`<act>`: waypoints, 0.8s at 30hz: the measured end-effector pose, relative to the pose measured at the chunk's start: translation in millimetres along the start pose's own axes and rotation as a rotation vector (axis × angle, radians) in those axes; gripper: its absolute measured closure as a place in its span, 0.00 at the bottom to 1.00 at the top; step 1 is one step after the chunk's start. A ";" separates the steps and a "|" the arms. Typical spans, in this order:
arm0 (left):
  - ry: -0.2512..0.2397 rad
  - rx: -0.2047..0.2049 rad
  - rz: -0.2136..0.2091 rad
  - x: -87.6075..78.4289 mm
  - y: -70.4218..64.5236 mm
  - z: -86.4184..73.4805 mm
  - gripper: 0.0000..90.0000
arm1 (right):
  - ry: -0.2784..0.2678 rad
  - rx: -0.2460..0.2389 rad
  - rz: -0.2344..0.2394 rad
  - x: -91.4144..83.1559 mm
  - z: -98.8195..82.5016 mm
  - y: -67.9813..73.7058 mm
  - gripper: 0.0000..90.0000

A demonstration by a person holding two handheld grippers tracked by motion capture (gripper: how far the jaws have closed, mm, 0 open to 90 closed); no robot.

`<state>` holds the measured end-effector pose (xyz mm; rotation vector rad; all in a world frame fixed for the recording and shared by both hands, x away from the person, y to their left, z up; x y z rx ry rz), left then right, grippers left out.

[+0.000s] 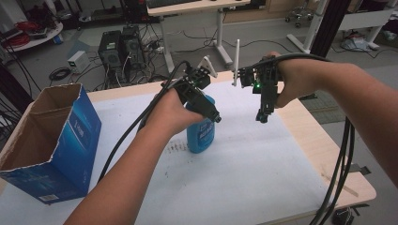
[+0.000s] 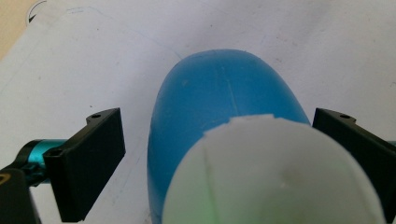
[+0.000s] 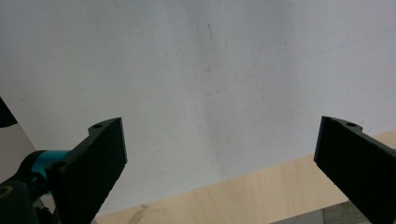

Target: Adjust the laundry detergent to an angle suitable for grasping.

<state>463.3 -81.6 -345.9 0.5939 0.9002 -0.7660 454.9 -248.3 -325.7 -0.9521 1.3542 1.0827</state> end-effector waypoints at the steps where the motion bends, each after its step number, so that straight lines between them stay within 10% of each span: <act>1: 0.000 0.001 0.001 0.0 -0.1 0.0 0.05 | 0.000 -0.001 0.000 0.0 0.1 -0.1 0.02; 24: 0.018 0.023 0.033 -1.1 -3.5 0.6 0.21 | -0.001 0.008 0.002 0.8 2.5 0.9 0.02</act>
Point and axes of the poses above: each handheld gripper's, and its own axes: x roughly forward along the jaws, z roughly out of its top, y roughly to its left, the point moved 4 cm from there along x, roughly forward along the jaws, and after that the axes turned 8 degrees about z, right-handed, at the moved point
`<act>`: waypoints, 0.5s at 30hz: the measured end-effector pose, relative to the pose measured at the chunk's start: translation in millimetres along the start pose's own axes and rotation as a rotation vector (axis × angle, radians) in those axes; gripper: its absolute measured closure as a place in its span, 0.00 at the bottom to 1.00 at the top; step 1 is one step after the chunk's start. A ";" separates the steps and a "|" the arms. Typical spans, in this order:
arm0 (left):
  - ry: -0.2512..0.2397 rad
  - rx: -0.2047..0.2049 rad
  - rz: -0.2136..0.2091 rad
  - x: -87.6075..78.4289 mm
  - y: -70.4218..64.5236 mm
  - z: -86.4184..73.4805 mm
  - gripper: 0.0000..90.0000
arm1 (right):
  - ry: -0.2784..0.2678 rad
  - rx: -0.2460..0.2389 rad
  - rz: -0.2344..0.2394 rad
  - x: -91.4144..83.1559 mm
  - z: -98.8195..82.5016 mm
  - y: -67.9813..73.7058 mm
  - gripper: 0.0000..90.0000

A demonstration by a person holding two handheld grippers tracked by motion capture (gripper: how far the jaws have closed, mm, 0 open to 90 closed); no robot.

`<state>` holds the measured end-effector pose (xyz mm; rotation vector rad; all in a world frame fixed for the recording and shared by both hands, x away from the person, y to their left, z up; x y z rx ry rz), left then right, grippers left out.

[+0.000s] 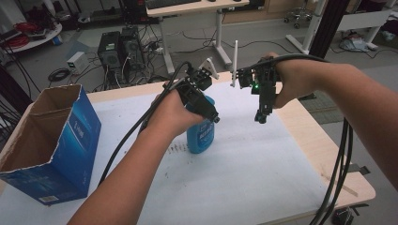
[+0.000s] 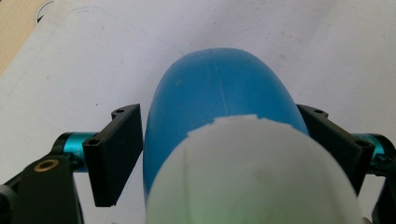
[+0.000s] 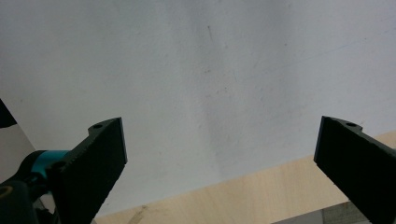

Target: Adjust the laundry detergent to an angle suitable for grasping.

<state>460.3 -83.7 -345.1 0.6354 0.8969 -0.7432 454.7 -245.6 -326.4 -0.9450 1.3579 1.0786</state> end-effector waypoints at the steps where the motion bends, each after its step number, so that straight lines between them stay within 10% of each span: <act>1: 0.003 0.001 0.002 0.2 -0.2 0.0 0.21 | 0.000 0.001 0.000 0.0 0.1 0.0 0.02; 15: 0.009 -0.006 0.025 0.2 -1.4 0.0 0.29 | 0.006 -0.009 -0.008 -0.6 -1.1 0.1 0.02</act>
Point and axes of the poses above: each handheld gripper's, and its own axes: x roughly forward along the jaws, z roughly out of its top, y roughly to its left, the point moved 4 cm from there along x, roughly forward along the jaws, and after that the axes turned 8 degrees about z, right-handed, at the moved point
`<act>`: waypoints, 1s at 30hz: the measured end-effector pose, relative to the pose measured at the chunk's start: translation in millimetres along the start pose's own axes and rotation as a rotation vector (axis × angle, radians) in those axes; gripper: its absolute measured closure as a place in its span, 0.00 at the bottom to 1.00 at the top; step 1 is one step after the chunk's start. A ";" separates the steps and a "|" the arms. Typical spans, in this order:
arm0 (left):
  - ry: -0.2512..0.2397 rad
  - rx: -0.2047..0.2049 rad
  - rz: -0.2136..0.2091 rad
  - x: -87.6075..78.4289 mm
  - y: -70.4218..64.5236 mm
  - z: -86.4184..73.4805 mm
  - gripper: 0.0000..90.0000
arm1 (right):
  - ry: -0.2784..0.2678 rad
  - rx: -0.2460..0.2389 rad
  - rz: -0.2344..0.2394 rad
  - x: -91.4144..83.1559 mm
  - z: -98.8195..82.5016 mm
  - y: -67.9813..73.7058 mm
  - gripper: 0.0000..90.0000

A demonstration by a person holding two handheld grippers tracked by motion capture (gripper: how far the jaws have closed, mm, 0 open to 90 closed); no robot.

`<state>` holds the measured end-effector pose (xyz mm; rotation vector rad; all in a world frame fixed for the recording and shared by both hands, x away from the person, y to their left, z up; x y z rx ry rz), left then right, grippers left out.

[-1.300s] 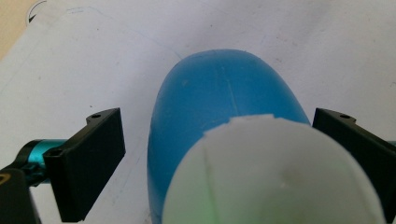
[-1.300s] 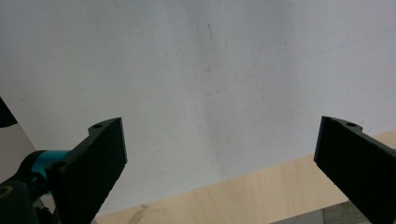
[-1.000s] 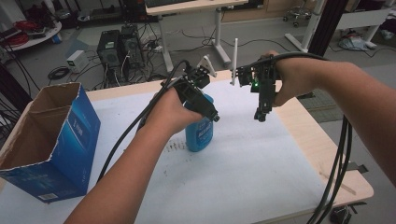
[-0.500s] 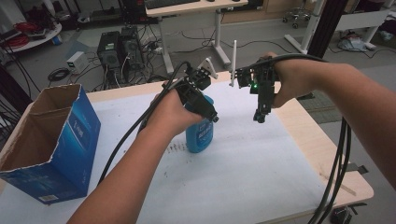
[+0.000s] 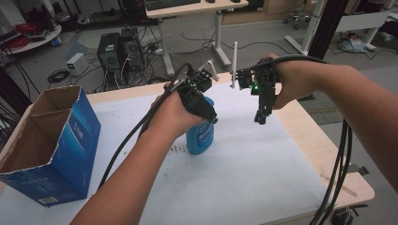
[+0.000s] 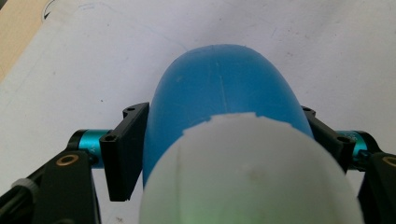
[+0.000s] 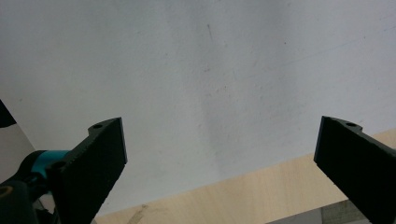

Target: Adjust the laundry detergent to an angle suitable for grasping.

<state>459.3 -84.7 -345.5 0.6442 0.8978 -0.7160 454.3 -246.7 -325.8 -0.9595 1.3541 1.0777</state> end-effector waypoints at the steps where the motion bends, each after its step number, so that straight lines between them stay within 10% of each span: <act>1: 0.003 0.003 0.000 -0.3 0.0 -0.1 0.30 | -0.001 0.000 0.000 0.0 0.0 0.1 0.02; 20: -0.009 -0.021 0.002 -0.9 -0.9 -0.7 0.43 | -0.001 0.009 -0.004 0.4 0.7 3.3 0.02; 30: -0.003 0.043 -0.017 -15.9 -2.9 -4.0 0.43 | 0.004 0.008 -0.012 1.1 1.2 6.3 0.02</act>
Point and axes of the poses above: each handheld gripper's, and its own axes: x roughly forward along the jaws, z roughly out of its top, y roughly to its left, the point moved 4 cm from there along x, roughly forward along the jaws, and after that the axes turned 8 degrees about z, right-handed, at the moved point
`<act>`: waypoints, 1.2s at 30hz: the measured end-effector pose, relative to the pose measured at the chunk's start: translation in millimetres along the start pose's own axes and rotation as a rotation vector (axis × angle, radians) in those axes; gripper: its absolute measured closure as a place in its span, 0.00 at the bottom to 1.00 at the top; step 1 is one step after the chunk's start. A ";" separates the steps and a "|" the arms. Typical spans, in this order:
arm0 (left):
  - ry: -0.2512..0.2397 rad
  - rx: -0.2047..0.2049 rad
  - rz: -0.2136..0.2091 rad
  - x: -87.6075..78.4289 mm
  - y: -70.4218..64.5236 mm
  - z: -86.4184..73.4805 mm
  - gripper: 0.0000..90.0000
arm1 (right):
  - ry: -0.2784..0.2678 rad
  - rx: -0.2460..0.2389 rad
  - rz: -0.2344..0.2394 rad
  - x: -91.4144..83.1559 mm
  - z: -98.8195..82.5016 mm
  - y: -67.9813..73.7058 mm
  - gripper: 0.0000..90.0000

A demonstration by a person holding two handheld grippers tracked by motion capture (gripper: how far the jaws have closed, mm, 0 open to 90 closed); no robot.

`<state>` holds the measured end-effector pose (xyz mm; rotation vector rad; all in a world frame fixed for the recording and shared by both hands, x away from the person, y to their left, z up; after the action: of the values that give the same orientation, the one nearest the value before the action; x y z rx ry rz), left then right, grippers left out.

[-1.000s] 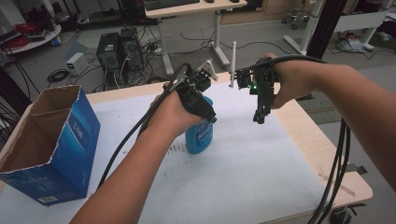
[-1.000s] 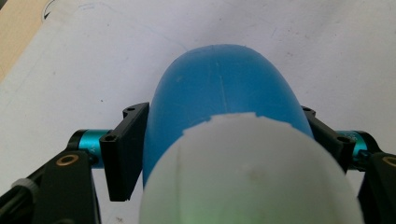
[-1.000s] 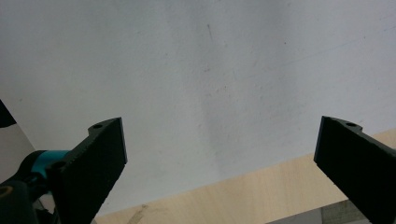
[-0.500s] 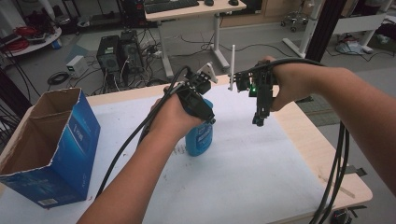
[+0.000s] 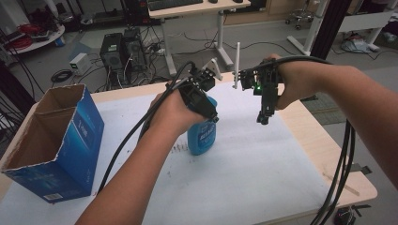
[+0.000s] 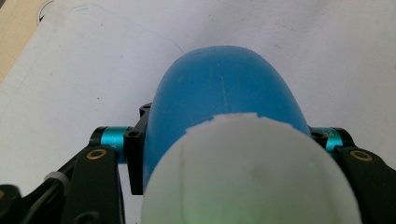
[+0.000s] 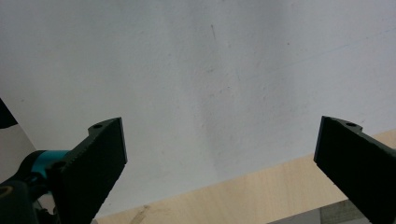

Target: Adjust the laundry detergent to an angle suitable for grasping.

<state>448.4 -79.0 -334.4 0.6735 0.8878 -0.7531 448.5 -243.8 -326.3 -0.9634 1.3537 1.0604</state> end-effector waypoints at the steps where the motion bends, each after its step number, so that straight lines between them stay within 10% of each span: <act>1: -0.002 0.002 -0.002 -2.9 0.6 -0.9 0.43 | 0.001 -0.008 0.004 -0.1 0.4 0.2 0.02; 18: -0.048 0.230 -0.127 -85.1 13.5 -36.9 0.43 | -0.009 -0.035 -0.008 -3.3 12.8 11.6 0.02; 36: -0.089 0.529 -0.330 -109.0 6.0 -78.6 0.43 | 0.020 -0.052 -0.007 -2.4 23.1 21.7 0.02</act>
<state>374.1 16.8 -276.1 0.9595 0.7275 -1.3297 434.0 -215.8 -322.3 -1.0181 1.3437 1.0877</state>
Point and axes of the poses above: each handheld gripper's, and its own axes: x roughly forward along the jaws, z roughly out of its top, y roughly to its left, the point moved 4 cm from there along x, roughly forward along the jaws, and after that the axes turned 8 degrees about z, right-handed, at the moved point
